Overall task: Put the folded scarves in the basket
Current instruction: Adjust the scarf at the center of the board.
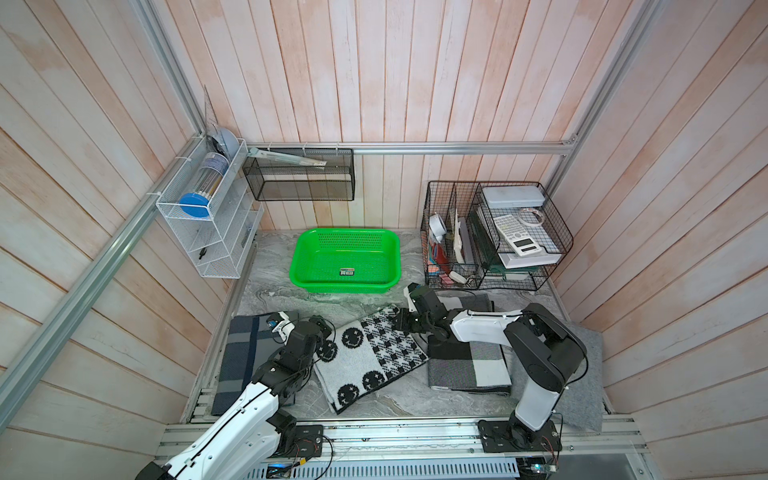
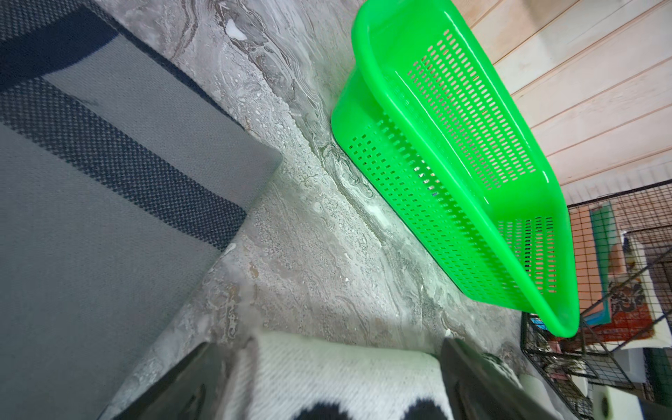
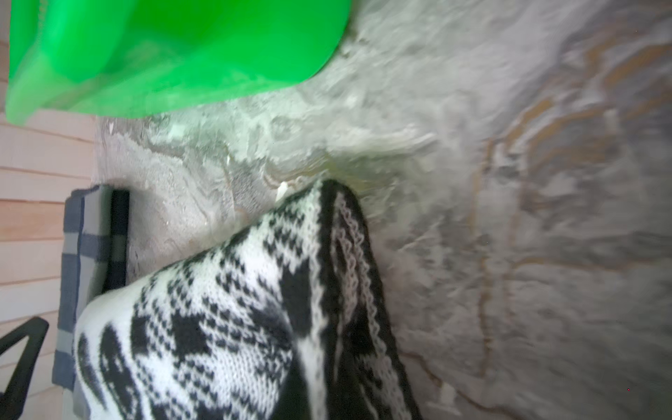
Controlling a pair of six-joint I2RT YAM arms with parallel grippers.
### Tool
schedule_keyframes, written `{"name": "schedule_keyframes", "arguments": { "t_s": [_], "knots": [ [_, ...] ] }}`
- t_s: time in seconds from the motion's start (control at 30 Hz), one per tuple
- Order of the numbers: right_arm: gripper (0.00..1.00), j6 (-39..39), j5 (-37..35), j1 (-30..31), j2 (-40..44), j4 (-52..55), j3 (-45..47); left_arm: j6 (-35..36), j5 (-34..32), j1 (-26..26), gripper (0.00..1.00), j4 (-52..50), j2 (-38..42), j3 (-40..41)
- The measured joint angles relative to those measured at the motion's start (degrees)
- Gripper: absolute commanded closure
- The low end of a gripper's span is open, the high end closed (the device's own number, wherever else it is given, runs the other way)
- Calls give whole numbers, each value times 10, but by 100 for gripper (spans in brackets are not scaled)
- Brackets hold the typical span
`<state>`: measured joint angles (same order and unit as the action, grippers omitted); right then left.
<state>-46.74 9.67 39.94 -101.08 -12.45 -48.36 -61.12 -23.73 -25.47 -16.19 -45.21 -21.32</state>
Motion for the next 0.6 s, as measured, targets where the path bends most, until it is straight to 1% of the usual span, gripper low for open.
{"name": "schedule_keyframes", "arguments": {
  "t_s": [0.07,0.1,0.2,0.27,0.33,0.6],
  "knots": [
    [100,-18,-9,-19,22,-7,27,0,9,5,0,4,-11,0],
    [98,-24,-12,-24,30,-9,37,1,13,7,0,7,-19,0],
    [83,-42,-21,-29,54,-12,62,5,30,17,0,12,-51,-2],
    [68,-52,-21,-26,68,-15,78,12,43,24,0,13,-76,-9],
    [58,-54,-22,-21,79,-17,90,19,55,29,0,19,-94,-13],
    [41,-36,-19,2,89,2,93,49,120,45,0,67,-128,-14]
  ]
}}
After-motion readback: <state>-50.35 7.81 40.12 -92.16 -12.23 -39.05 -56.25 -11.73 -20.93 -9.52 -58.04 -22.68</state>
